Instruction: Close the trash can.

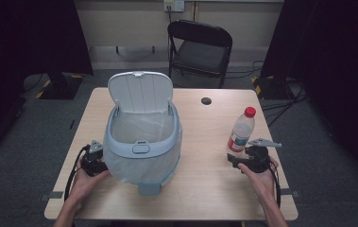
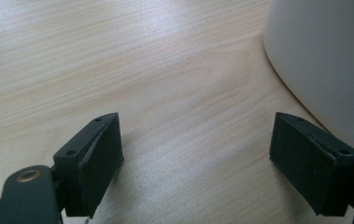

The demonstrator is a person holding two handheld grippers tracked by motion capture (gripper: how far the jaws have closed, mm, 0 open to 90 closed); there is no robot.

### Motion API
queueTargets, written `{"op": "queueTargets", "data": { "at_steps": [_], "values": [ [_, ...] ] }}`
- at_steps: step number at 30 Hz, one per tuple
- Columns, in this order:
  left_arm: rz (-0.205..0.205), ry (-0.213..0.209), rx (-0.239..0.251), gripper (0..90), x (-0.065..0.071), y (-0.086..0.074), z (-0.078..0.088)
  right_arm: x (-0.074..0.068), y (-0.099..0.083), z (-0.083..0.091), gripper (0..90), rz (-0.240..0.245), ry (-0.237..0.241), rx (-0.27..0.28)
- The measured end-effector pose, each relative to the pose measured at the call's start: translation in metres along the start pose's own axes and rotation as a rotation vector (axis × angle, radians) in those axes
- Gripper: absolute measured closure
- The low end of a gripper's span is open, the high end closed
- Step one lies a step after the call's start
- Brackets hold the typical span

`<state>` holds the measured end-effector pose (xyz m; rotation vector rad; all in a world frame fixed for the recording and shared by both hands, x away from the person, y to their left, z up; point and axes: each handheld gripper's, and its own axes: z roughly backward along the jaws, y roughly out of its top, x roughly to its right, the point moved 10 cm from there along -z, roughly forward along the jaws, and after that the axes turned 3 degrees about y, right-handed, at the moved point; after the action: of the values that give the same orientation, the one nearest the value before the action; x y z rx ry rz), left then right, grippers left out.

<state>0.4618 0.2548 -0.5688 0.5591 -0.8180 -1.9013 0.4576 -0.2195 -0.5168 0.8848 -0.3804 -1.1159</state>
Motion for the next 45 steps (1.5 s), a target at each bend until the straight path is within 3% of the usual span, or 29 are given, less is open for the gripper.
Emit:
{"op": "queueTargets", "data": {
  "at_steps": [13,20,24,32,33,34,36,42,45],
  "values": [
    [0.003,0.002,0.000,16.6,0.000,0.000,0.000,0.027,0.020,-0.023,15.1,0.028,-0.066,0.026],
    [0.013,0.001,-0.001,16.5,0.001,0.001,-0.001,0.030,0.024,-0.035,18.3,0.051,-0.077,0.027],
    [0.017,0.001,0.001,16.5,0.001,0.001,-0.001,0.028,0.028,-0.040,28.1,0.060,-0.067,0.044],
    [0.016,0.002,0.000,16.4,0.001,0.001,-0.002,0.028,0.026,-0.037,29.5,0.049,-0.067,0.051],
    [0.017,0.003,0.000,16.4,0.001,0.001,-0.002,0.029,0.023,-0.033,29.6,0.011,-0.058,0.074],
    [0.017,0.003,0.000,16.4,0.001,0.001,-0.002,0.029,0.023,-0.033,29.6,0.011,-0.058,0.074],
    [0.016,0.003,0.000,16.4,0.001,0.001,-0.002,0.028,0.021,-0.026,29.7,0.029,-0.065,0.071],
    [0.016,0.003,0.000,16.4,0.001,0.001,-0.002,0.017,0.026,-0.019,29.9,0.009,-0.009,0.101],
    [0.016,0.003,0.000,16.4,0.001,0.001,-0.002,-0.005,0.031,-0.018,30.2,0.031,0.055,0.104]
  ]
}}
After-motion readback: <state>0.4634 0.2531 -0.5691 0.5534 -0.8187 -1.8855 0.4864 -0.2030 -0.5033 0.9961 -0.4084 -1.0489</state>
